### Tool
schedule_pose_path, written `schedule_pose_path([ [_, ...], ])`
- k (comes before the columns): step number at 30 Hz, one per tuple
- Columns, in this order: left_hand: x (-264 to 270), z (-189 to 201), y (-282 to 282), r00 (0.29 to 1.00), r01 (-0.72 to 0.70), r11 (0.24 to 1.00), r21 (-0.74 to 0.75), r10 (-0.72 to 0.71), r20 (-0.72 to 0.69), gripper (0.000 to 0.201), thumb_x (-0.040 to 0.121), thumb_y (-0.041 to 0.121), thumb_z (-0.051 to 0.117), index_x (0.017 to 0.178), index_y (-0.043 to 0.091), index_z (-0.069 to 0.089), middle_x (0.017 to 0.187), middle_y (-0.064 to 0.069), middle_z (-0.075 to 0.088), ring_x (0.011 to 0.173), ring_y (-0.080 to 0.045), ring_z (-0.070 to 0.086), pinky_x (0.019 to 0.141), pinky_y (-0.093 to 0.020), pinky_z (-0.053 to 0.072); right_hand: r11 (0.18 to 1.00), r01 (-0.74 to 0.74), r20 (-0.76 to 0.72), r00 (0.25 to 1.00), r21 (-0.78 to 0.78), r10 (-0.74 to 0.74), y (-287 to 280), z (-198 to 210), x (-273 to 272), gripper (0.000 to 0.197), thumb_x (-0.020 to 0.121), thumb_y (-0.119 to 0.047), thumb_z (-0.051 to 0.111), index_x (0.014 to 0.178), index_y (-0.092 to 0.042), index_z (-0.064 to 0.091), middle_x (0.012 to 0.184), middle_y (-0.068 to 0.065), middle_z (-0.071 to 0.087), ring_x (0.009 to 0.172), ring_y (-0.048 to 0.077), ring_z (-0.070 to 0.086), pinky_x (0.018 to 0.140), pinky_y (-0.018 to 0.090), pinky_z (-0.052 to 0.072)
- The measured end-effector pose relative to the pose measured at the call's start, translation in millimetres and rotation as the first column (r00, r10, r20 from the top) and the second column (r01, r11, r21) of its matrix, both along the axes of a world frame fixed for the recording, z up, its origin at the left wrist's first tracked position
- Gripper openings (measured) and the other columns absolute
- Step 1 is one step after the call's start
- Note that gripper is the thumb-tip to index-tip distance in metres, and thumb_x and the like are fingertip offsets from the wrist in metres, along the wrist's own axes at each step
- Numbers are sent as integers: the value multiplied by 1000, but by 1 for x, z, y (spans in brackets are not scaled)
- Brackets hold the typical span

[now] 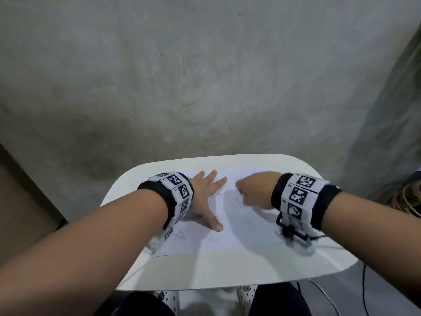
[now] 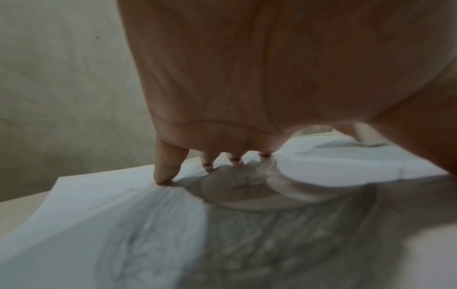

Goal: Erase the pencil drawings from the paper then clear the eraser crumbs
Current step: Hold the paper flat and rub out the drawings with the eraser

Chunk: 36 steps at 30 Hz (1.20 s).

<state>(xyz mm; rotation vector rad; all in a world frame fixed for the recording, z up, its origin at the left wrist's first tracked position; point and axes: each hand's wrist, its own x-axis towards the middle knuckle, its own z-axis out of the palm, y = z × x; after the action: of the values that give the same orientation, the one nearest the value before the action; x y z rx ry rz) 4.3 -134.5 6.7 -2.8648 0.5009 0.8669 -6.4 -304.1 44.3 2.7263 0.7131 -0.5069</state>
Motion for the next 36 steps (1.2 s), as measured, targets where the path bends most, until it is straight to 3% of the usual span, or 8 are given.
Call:
schedule_pose_path([
  [6, 2, -2, 0, 1000, -3, 1000, 6, 3, -16, 134, 63, 79, 69, 145, 42, -30, 156, 10, -36, 147, -22, -26, 117, -60, -1, 988, -122, -9, 993, -91, 122, 13, -13, -16, 18, 94, -19, 52, 112, -16, 51, 93, -3, 61, 83, 22, 56, 60, 27, 40],
  [12, 0, 0, -1, 1000, -8, 1000, 10, 8, -4, 133, 64, 78, 69, 146, 41, -29, 157, 9, -35, 148, -22, -25, 116, -59, 0, 997, -8, 65, 998, -79, 13, 3, -2, 7, 19, 93, -19, 53, 111, -14, 55, 101, 1, 63, 86, 22, 55, 73, 30, 46],
  [16, -1, 2, -2, 1000, -8, 1000, 11, 8, -17, 133, 65, 76, 70, 146, 40, -29, 157, 8, -35, 147, -23, -25, 116, -59, 0, 998, -52, -37, 998, -32, 51, 10, -9, -2, 9, 94, -21, 50, 101, -15, 52, 85, -3, 55, 84, 21, 52, 60, 25, 38],
  [20, -4, 1, -3, 1000, -7, 1000, 4, 7, 4, 132, 66, 76, 69, 147, 40, -29, 157, 8, -34, 148, -22, -24, 117, -58, 0, 997, 29, 75, 997, -69, -23, 6, -1, 9, 19, 93, -17, 50, 110, -13, 57, 101, 0, 64, 88, 22, 59, 71, 31, 45],
  [24, -2, 2, -2, 1000, -3, 1000, 10, 3, -9, 132, 66, 77, 69, 146, 40, -29, 157, 8, -34, 148, -22, -25, 117, -57, 0, 995, -76, -69, 995, -59, 72, 17, -10, -6, 23, 95, -20, 51, 115, -10, 56, 103, 2, 65, 88, 22, 58, 66, 27, 41],
  [29, -3, 0, -3, 1000, -11, 1000, 11, 11, -3, 132, 65, 78, 69, 146, 41, -29, 157, 8, -34, 148, -23, -25, 117, -58, 0, 997, 0, 47, 999, -81, 3, 14, -2, 5, 27, 95, -19, 50, 119, -9, 56, 113, 3, 65, 95, 23, 61, 73, 30, 44],
  [33, -2, 1, -3, 1000, -5, 1000, 12, 5, -6, 133, 65, 77, 69, 147, 40, -29, 157, 8, -34, 148, -23, -24, 117, -58, 1, 997, -52, -68, 996, -54, 48, 20, -8, -3, 28, 96, -21, 50, 120, -8, 56, 108, 4, 64, 89, 22, 55, 61, 23, 38],
  [36, -1, -2, -1, 1000, -14, 1000, -1, 14, -6, 134, 63, 78, 70, 146, 42, -29, 157, 8, -34, 148, -22, -25, 116, -59, 0, 997, 45, 49, 998, -68, -41, 12, 2, 13, 27, 94, -19, 52, 118, -10, 58, 114, 3, 66, 91, 22, 59, 71, 29, 45],
])
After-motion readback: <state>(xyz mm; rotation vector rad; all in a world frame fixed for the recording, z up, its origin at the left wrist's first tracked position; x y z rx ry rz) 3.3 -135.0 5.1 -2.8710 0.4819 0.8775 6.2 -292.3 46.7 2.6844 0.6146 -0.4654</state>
